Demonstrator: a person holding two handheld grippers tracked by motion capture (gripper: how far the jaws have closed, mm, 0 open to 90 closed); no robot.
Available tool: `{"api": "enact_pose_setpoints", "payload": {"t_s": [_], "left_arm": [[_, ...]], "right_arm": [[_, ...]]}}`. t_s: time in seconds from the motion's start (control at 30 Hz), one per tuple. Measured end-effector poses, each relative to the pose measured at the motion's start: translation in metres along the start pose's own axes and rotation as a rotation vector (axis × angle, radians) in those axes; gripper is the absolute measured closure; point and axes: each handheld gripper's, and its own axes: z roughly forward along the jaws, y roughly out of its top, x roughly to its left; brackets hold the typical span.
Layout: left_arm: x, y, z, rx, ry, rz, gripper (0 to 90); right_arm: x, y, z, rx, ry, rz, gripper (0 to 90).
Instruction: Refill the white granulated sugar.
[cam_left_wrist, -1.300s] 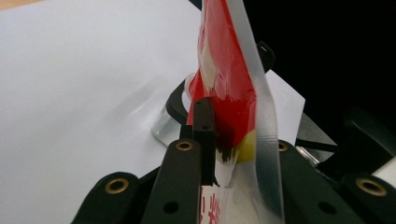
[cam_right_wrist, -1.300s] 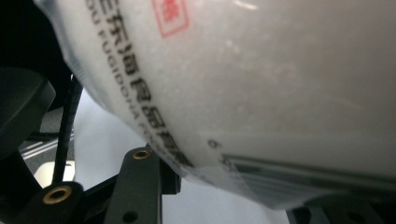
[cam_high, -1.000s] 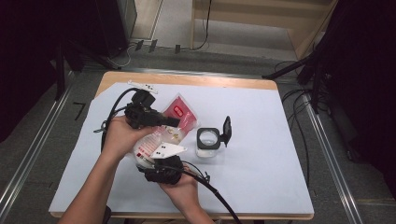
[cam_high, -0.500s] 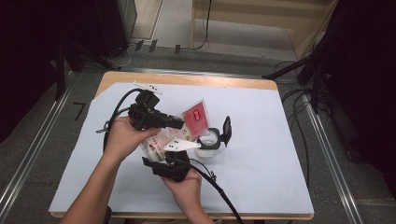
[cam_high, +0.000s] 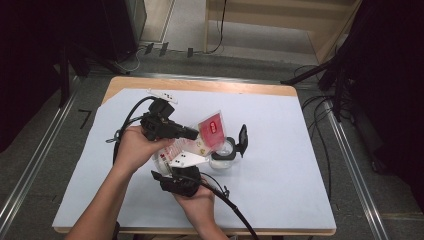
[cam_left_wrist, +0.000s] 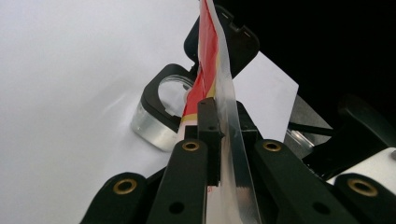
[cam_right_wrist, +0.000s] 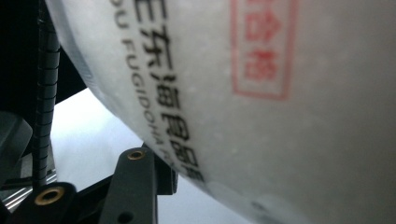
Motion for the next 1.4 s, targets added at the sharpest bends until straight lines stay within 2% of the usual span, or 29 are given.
{"api": "enact_pose_setpoints", "payload": {"t_s": [0.2, 0.4, 0.5, 0.57, 0.7, 0.87, 0.97, 1.0, 1.1, 1.13, 1.3, 1.4], "left_arm": [[-0.002, 0.0, 0.002, 0.009, 0.021, 0.006, 86.8], [-0.006, 0.002, 0.004, -0.005, 0.036, 0.001, 86.4], [-0.008, 0.003, 0.005, -0.009, 0.045, 0.003, 85.7], [-0.008, 0.003, 0.004, -0.009, 0.048, 0.006, 84.3], [-0.009, 0.003, 0.002, -0.019, 0.043, 0.008, 80.1], [-0.012, 0.004, 0.0, -0.022, 0.055, 0.014, 81.6], [-0.016, 0.005, 0.001, -0.014, 0.077, 0.022, 83.5], [-0.017, 0.005, 0.001, -0.016, 0.088, 0.027, 83.3], [-0.018, 0.005, 0.001, -0.031, 0.088, 0.029, 82.6], [-0.019, 0.005, 0.0, -0.037, 0.09, 0.031, 82.6], [-0.022, 0.006, 0.0, -0.043, 0.1, 0.042, 82.6], [-0.019, 0.005, 0.0, -0.048, 0.091, 0.036, 82.3]], "right_arm": [[-0.001, 0.001, 0.0, 0.008, 0.003, 0.009, 60.8], [0.0, 0.003, 0.0, 0.011, 0.012, 0.01, 55.9], [-0.001, 0.004, -0.001, 0.004, 0.006, 0.015, 60.8], [-0.001, 0.005, -0.002, 0.006, 0.009, 0.019, 60.9], [-0.004, 0.007, -0.004, -0.007, 0.037, 0.052, 61.1], [-0.006, 0.012, -0.011, -0.03, 0.046, 0.092, 60.8], [-0.005, 0.012, -0.011, -0.024, 0.049, 0.084, 59.6], [-0.003, 0.012, -0.01, -0.02, 0.043, 0.069, 56.4], [-0.001, 0.013, -0.009, -0.016, 0.035, 0.053, 56.3], [0.0, 0.014, -0.01, -0.014, 0.03, 0.039, 61.6], [0.0, 0.016, -0.012, -0.021, 0.042, 0.046, 61.8], [0.0, 0.016, -0.011, -0.017, 0.043, 0.05, 61.8]]}}
